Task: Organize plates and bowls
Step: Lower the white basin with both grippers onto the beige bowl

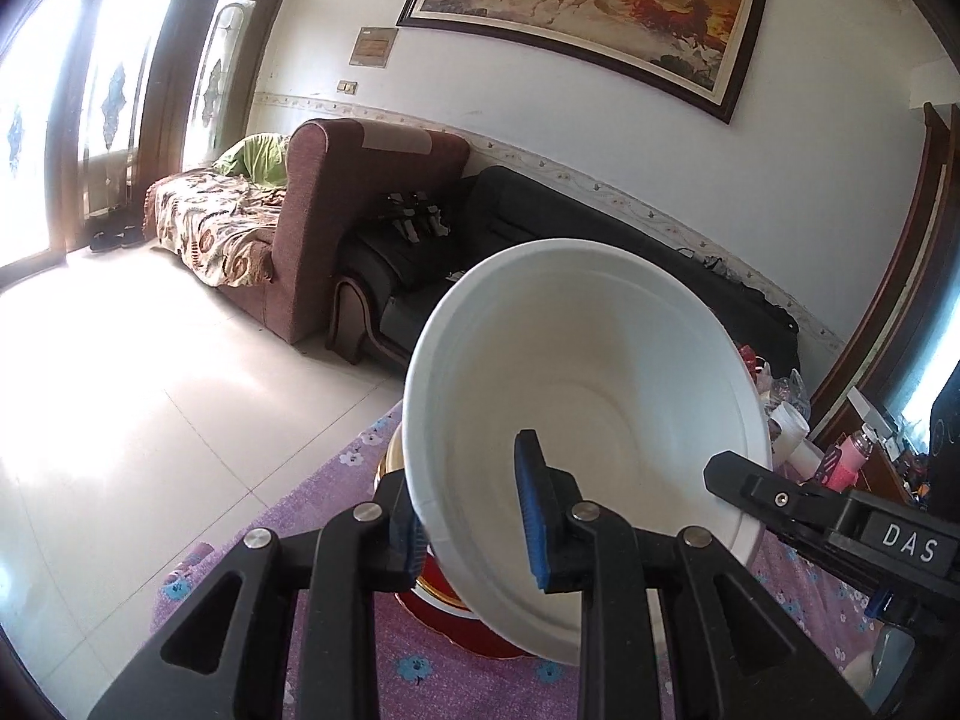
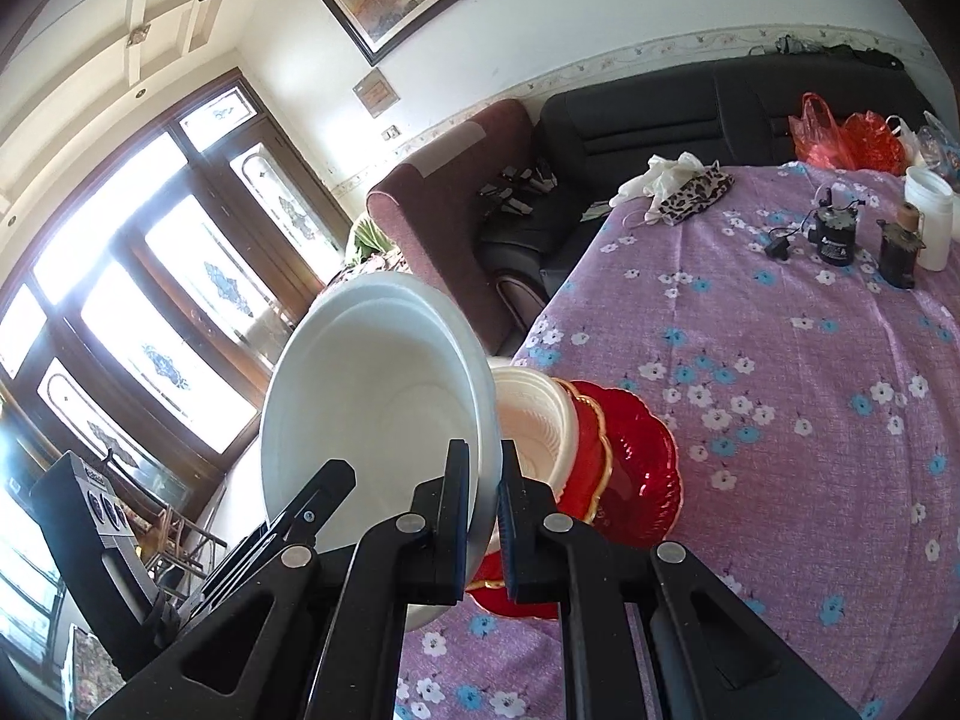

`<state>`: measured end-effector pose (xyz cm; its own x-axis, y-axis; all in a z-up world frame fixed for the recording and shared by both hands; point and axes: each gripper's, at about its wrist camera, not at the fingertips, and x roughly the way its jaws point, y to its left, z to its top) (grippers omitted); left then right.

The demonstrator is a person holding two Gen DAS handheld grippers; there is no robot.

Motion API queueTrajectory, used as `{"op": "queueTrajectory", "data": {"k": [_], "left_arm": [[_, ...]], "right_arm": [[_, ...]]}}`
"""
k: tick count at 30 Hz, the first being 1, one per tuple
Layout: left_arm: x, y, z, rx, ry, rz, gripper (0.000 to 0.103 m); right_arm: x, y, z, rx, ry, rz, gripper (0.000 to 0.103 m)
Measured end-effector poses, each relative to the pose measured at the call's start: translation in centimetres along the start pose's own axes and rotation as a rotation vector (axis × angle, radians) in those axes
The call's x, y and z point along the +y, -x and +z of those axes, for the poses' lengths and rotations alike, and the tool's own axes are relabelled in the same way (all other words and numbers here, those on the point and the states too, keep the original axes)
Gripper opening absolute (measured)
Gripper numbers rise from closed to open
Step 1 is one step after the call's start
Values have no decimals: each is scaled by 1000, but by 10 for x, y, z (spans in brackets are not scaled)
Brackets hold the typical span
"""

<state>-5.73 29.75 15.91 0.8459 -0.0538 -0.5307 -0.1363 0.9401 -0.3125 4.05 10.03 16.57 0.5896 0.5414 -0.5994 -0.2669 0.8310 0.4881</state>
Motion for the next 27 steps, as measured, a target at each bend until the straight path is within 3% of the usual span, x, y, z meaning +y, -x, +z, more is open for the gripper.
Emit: {"op": "queueTrajectory", "data": {"k": [11,17,27], "left_arm": [[6,-33,12,43,-30,69,23],[6,-54,10,98,-35,75,23],[9,-60,13,117,-38,91,24]], "right_arm": [[-8,-45,13,80,-63,8,11],[-16,-61,16,99,-76,-23,11],[-28,-75,13,139,-110,-10,12]]}}
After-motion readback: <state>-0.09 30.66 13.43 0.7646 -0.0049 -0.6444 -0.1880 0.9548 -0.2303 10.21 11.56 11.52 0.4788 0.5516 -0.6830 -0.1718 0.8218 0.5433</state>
